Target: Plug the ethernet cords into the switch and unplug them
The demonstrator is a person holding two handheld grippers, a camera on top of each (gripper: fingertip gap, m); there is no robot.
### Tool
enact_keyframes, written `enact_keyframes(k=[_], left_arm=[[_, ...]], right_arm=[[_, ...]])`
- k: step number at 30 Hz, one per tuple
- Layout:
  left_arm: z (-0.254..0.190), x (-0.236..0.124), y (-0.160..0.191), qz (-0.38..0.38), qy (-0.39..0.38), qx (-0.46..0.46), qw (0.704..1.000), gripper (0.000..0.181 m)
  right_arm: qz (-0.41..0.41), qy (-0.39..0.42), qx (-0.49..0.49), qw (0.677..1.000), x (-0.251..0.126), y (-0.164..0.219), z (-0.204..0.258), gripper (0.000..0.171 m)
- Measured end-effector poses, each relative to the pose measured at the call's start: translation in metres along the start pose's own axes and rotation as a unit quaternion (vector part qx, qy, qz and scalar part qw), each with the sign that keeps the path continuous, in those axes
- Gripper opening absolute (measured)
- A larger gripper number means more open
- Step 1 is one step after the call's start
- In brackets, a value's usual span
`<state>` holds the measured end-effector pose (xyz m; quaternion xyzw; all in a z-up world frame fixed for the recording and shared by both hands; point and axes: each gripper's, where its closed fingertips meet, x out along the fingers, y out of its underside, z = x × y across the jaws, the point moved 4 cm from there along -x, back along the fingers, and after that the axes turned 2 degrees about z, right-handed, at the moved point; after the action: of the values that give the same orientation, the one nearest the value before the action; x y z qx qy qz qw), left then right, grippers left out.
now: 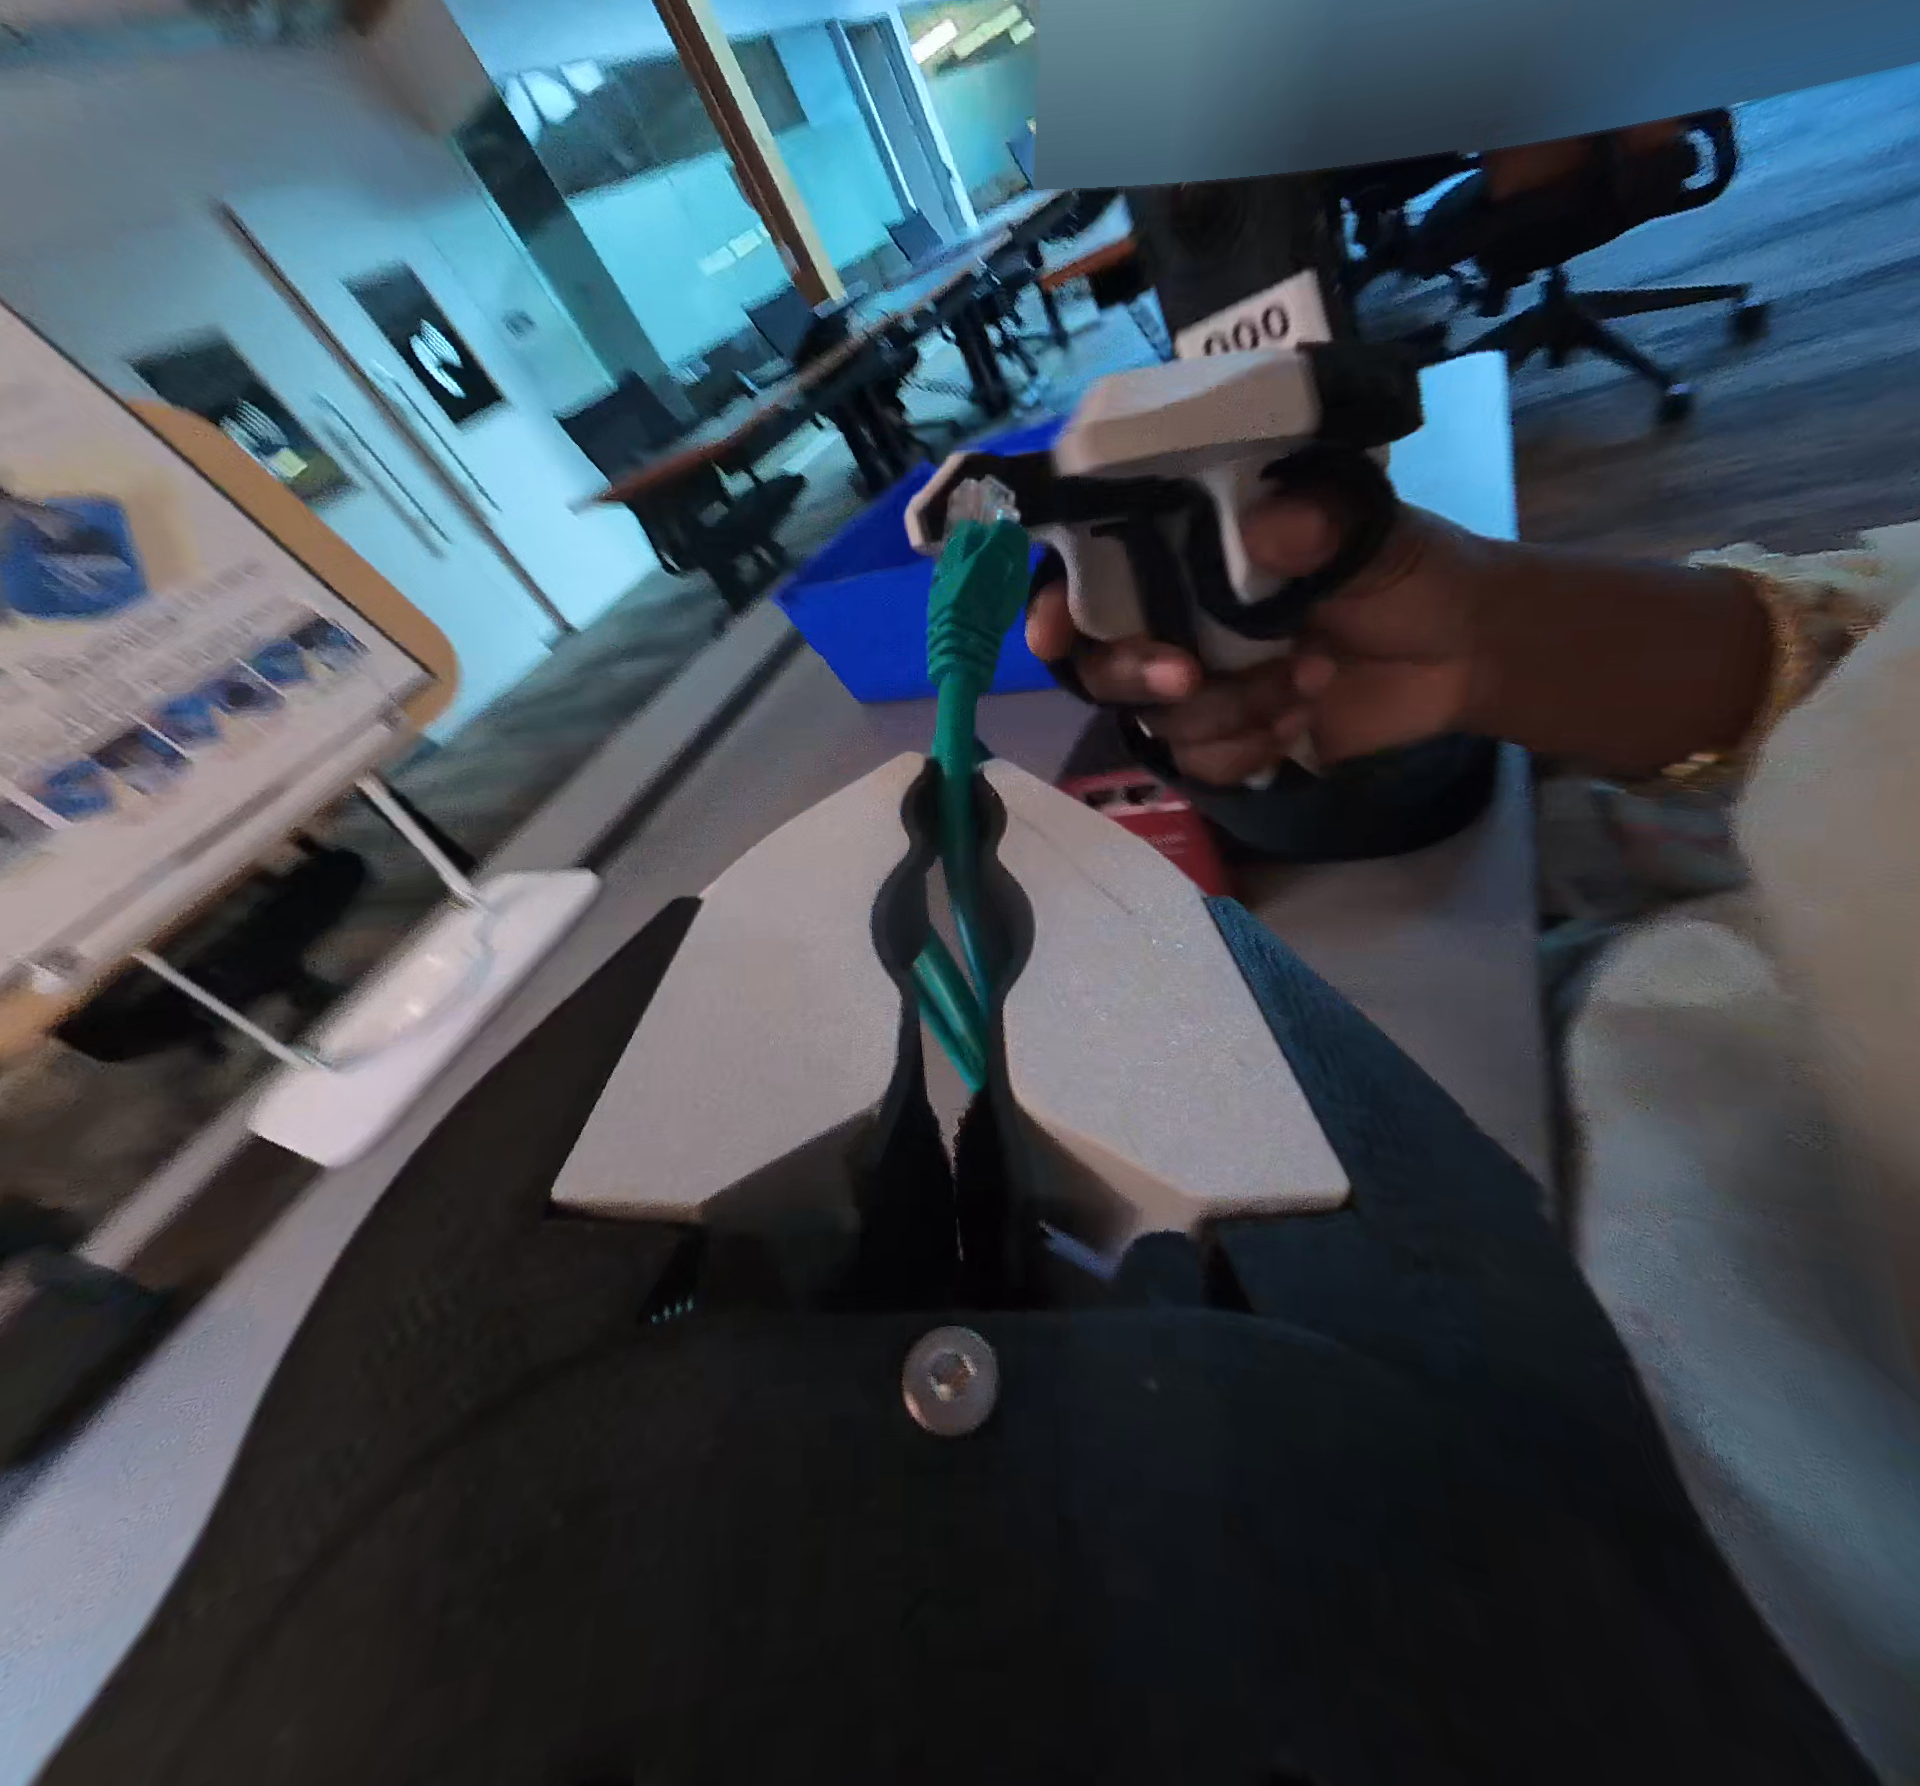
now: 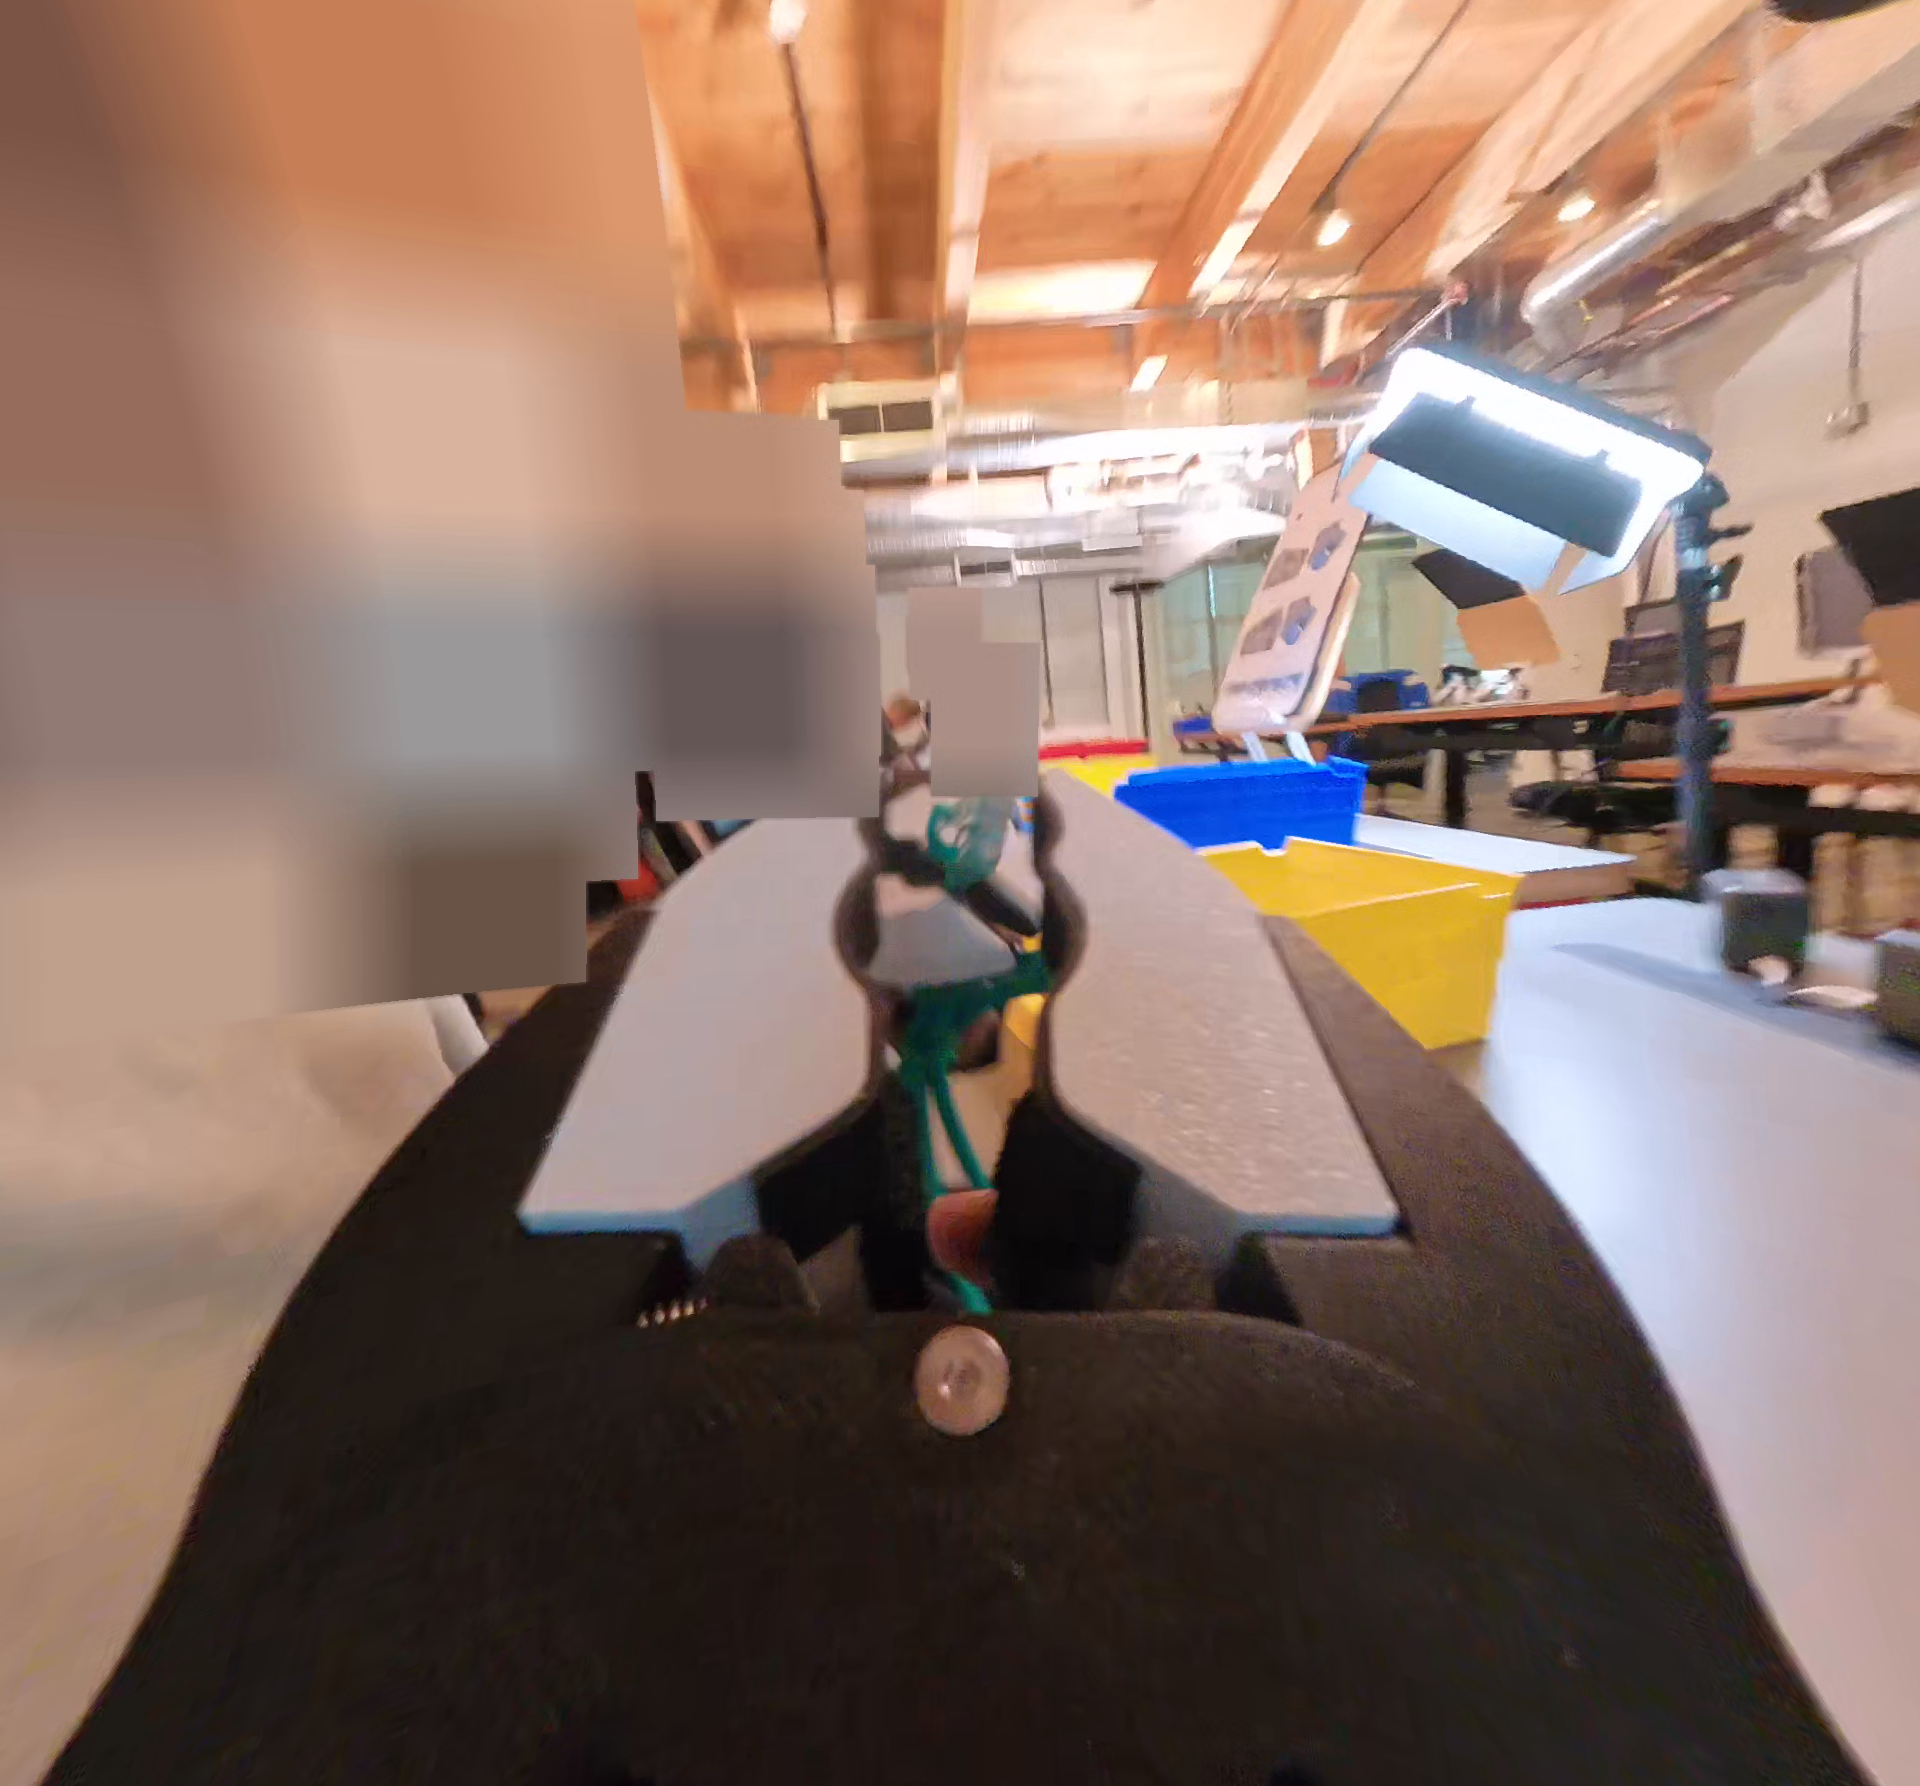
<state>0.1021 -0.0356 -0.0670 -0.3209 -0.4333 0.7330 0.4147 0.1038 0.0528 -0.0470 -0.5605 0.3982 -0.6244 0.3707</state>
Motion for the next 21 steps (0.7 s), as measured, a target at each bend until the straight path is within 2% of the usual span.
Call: enact_keyframes(k=[1,3,5,7,10,13,16,18,19,21], left_arm=[[0.000,-0.005,0.003,0.020,0.024,-0.027,0.999,0.005],[-0.002,-0.016,0.011,0.057,0.071,-0.077,0.993,0.004],[-0.005,-0.025,0.014,0.075,0.107,-0.103,0.986,0.004],[-0.008,-0.030,0.019,0.095,0.129,-0.115,0.980,0.004],[-0.011,-0.032,0.028,0.133,0.137,-0.103,0.976,0.005],[-0.012,-0.035,0.030,0.139,0.146,-0.098,0.974,0.005],[-0.017,-0.034,0.032,0.149,0.156,-0.083,0.973,0.005],[-0.019,-0.032,0.031,0.146,0.165,-0.087,0.972,0.004],[-0.021,-0.030,0.031,0.145,0.173,-0.086,0.970,0.004],[-0.022,-0.027,0.034,0.153,0.169,-0.078,0.970,0.005]], right_arm=[[0.035,0.003,-0.060,0.998,-0.002,0.003,0.003,0.038],[0.125,0.025,-0.209,0.970,-0.004,0.014,0.008,0.044],[0.209,0.037,-0.341,0.916,-0.003,0.027,0.012,0.043],[0.235,0.025,-0.397,0.887,0.002,0.035,0.020,0.038],[0.222,0.019,-0.380,0.898,0.010,0.036,0.023,0.030],[0.227,0.014,-0.371,0.900,0.011,0.038,0.020,0.029],[0.239,0.024,-0.363,0.900,0.010,0.036,0.016,0.036],[0.243,-0.010,-0.344,0.907,0.010,0.038,0.021,0.036],[0.248,-0.025,-0.340,0.907,0.011,0.040,0.024,0.034],[0.266,-0.039,-0.346,0.899,0.010,0.045,0.026,0.014]])
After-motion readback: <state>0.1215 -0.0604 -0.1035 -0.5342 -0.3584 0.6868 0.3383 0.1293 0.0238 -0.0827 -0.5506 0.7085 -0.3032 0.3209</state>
